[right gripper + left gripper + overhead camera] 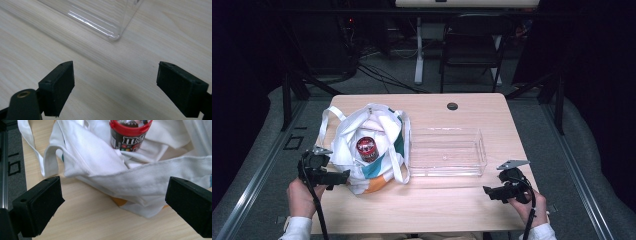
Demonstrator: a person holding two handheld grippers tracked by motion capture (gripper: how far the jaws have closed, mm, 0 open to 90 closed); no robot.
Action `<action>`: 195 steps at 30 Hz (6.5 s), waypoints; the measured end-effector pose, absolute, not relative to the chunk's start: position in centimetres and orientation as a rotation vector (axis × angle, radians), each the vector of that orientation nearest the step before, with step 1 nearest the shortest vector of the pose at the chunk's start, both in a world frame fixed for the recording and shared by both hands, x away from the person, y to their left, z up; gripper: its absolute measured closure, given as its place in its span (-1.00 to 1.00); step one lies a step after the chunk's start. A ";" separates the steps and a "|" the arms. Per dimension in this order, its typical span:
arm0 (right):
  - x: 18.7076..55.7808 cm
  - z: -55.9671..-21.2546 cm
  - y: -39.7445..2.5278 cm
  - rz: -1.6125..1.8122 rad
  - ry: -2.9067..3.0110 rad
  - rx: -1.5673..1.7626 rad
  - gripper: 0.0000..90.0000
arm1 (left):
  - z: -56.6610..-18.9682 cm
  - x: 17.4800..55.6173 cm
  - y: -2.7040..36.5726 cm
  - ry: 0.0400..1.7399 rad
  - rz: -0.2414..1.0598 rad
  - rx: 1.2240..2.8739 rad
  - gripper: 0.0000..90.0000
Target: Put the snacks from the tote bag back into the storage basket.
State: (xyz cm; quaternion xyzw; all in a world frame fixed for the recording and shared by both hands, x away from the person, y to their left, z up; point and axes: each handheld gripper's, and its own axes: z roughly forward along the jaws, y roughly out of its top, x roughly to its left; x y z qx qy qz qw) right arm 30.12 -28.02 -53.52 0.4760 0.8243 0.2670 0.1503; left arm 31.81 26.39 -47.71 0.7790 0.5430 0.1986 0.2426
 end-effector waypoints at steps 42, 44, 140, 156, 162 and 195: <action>29.1 -54.6 -29.9 0.929 2.389 1.301 -0.67 | -48.6 41.8 21.5 1.454 0.340 2.133 -0.98; 29.0 -54.5 -29.9 0.928 2.375 1.308 -0.67 | -48.8 42.1 21.4 1.461 0.341 2.140 -1.00; 29.1 -54.5 -29.9 0.889 2.355 1.337 -0.67 | -45.7 42.9 20.5 1.418 0.287 2.323 -0.39; 29.1 -54.5 -29.9 0.883 2.350 1.337 -0.67 | -42.2 43.0 19.8 1.390 0.322 2.339 -0.40; 29.1 -54.5 -29.9 0.879 2.350 1.336 -0.67 | -40.8 42.9 19.6 1.373 0.338 2.344 -0.40; 29.1 -54.5 -29.9 0.877 2.352 1.339 -0.67 | -35.9 42.3 15.4 1.246 0.383 2.391 -0.40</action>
